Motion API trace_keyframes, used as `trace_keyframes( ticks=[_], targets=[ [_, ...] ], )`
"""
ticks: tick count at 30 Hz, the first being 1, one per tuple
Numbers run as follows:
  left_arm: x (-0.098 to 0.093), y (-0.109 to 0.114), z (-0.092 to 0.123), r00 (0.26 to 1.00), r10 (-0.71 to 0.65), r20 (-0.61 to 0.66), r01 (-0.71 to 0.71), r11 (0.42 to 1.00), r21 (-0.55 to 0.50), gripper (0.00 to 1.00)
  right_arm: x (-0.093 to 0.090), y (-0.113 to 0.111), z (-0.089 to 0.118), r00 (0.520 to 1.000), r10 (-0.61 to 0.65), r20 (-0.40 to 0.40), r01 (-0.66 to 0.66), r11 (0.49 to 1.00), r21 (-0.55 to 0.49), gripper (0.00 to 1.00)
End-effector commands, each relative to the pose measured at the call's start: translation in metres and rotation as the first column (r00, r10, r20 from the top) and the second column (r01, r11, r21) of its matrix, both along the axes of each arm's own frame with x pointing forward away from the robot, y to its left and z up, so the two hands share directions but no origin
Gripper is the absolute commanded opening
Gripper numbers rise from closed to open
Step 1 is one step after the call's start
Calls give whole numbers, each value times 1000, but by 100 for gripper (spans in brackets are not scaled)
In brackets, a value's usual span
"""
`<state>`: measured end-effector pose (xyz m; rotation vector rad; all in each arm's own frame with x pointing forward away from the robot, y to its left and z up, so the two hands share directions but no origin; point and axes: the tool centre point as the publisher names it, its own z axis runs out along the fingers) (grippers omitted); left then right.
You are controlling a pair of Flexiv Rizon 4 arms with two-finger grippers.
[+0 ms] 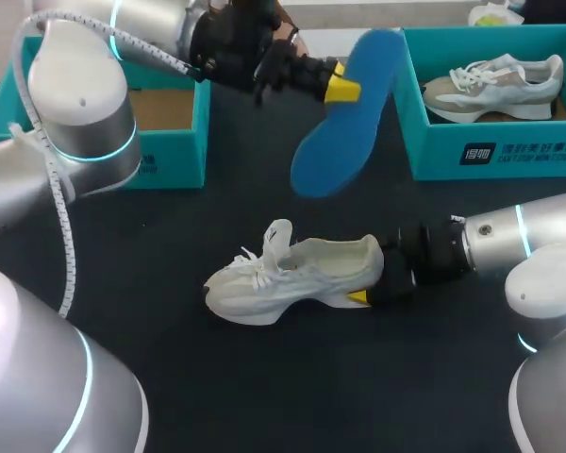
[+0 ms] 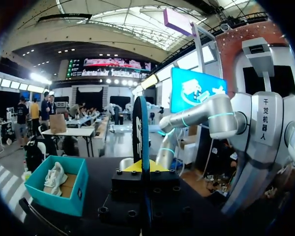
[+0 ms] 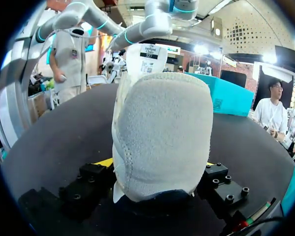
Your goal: Take the shoe out of the shoebox, open the shoe tongue, remove and reinsert the insole, then place the shoe into the shoebox
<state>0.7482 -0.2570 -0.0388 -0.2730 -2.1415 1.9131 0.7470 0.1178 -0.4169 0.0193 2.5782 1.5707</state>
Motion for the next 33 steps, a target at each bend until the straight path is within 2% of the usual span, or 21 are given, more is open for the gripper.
trace_keyframes(
  ticks=[1,28,33],
  targets=[
    [-9,12,-7,995,75,-60,-82,988,-132,0,3,1,-3,1000,-1,1,1,1000,-4,0],
    [-8,16,-6,993,95,-69,-103,987,-127,0,3,1,-3,1000,-1,1,1,1000,-4,0],
    [-24,14,17,961,94,-261,-149,969,-199,0,3,1,-3,1000,-1,1,1,1000,-4,0]
  ],
)
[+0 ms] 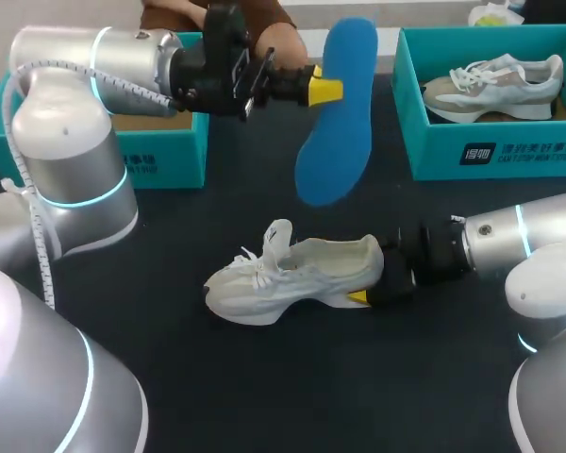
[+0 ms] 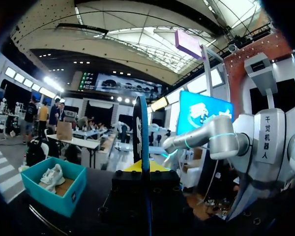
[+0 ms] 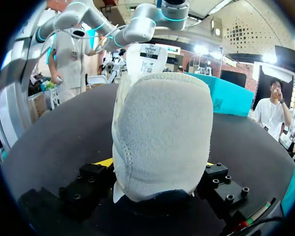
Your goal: Take the shoe out of the shoebox, open the shoe tongue, remove and reinsert the insole, then place the shoe into the shoebox
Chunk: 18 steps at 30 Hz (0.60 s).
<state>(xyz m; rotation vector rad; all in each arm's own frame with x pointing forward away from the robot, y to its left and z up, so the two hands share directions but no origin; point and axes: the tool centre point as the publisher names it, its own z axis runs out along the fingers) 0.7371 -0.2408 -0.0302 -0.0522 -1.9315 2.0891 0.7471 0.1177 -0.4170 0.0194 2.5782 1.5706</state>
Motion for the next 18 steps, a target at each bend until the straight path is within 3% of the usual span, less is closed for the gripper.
trace_keyframes(
  ticks=[1,3,7,11,18],
  targets=[
    [-14,-2,13,993,33,-111,-40,997,-60,0,3,1,-3,1000,-1,1,1,1000,-4,0],
    [-17,0,20,978,36,-203,-53,996,-75,0,3,1,-3,1000,-1,1,1,1000,-4,0],
    [-30,4,34,892,46,-449,-41,999,21,0,3,1,-3,1000,-1,1,1,1000,-4,0],
    [-38,10,41,839,42,-543,14,995,99,0,3,1,-3,1000,-1,1,1,1000,-4,0],
    [-37,23,45,803,71,-591,56,980,192,0,3,1,-3,1000,-1,1,1,1000,-4,0]
  ],
)
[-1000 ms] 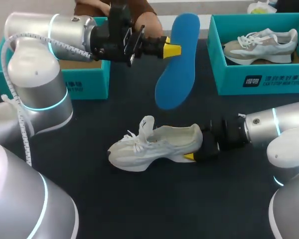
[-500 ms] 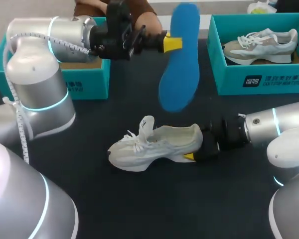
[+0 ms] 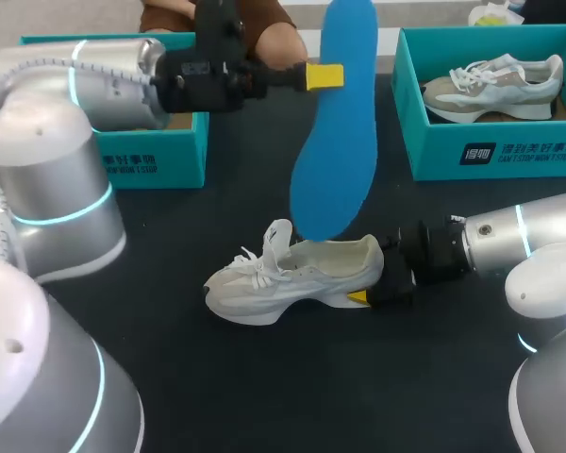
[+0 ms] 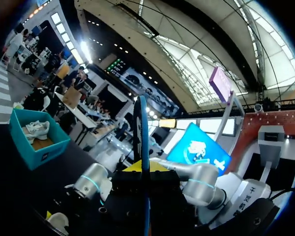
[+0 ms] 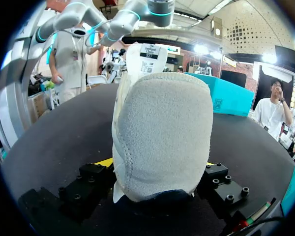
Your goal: Take the shoe out of the shoebox, open the shoe tongue, remove and reinsert the insole, then place the shoe into the shoebox
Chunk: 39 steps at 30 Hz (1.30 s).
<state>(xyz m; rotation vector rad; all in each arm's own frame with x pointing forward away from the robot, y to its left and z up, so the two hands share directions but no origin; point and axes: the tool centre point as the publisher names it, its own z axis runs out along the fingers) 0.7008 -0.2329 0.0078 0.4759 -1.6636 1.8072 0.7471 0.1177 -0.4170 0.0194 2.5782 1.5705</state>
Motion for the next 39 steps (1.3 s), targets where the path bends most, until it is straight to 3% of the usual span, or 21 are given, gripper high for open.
trace_keyframes(
  ticks=[1,4,19,25,30,39],
  targets=[
    [0,16,7,992,-33,-120,50,988,143,0,3,1,-3,1000,-1,1,1,1000,-4,0],
    [3,17,8,988,-17,-155,30,996,85,0,3,1,-3,1000,-1,1,1,1000,-4,0],
    [3,17,8,988,-17,-155,30,996,85,0,3,1,-3,1000,-1,1,1,1000,-4,0],
    [-11,0,16,985,40,-169,-37,999,19,0,3,1,-3,1000,-1,1,1,1000,-4,0],
    [-28,-16,15,982,13,-187,-6,999,37,0,3,1,-3,1000,-1,1,1,1000,-4,0],
    [-47,-19,13,976,-7,-218,11,1000,21,0,3,1,-3,1000,-1,1,1,1000,-4,0]
  ],
)
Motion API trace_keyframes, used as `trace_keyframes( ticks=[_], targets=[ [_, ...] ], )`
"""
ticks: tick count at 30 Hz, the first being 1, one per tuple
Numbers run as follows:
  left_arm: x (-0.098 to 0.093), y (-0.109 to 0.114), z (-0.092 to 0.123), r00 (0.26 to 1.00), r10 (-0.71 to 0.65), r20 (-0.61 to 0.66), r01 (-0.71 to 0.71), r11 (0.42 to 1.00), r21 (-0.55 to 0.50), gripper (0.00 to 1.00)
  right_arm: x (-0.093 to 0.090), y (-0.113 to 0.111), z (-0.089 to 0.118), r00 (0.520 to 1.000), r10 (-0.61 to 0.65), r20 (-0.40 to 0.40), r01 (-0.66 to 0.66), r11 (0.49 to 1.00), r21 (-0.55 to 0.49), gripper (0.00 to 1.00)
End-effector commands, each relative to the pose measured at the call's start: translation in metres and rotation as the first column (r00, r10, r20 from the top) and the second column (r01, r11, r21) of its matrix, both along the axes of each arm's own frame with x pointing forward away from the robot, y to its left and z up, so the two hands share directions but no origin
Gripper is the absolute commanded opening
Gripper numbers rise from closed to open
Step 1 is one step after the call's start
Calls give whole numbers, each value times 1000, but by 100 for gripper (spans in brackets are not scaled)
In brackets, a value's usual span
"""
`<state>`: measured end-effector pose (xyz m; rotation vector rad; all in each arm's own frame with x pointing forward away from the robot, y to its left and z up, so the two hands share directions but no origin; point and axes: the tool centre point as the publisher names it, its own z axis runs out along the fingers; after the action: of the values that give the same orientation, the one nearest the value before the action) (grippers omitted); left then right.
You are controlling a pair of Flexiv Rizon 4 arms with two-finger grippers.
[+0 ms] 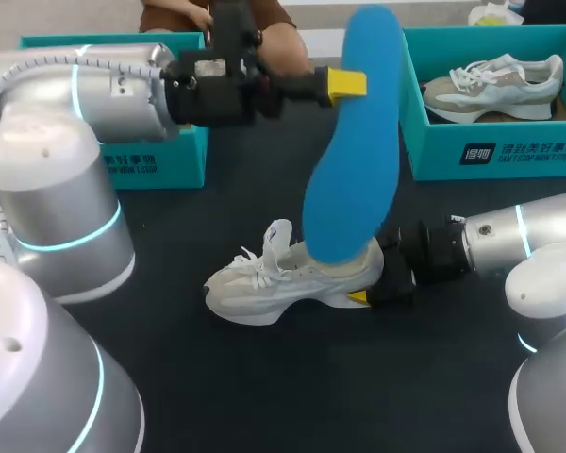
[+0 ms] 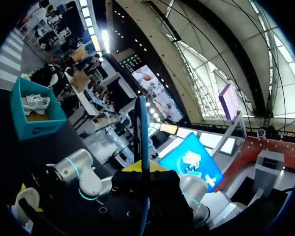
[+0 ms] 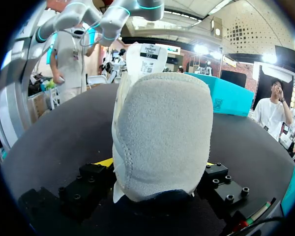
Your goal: Take the shoe out of the shoebox, open the shoe tongue, remove and reinsert the insole, then place the shoe into the shoebox
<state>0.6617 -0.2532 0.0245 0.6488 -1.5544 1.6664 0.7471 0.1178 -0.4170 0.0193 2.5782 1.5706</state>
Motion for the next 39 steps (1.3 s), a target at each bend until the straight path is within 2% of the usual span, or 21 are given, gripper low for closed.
trace_keyframes(
  ticks=[1,16,39],
  targets=[
    [-9,2,-3,1000,0,-13,-1,1000,-17,0,3,1,-3,1000,-1,1,1,1000,-4,0],
    [-21,2,-7,998,-24,-61,23,1000,-9,0,3,1,-3,1000,-1,1,1,1000,-4,0],
    [-21,2,-7,998,-24,-61,23,1000,-9,0,3,1,-3,1000,-1,1,1,1000,-4,0]
  ],
)
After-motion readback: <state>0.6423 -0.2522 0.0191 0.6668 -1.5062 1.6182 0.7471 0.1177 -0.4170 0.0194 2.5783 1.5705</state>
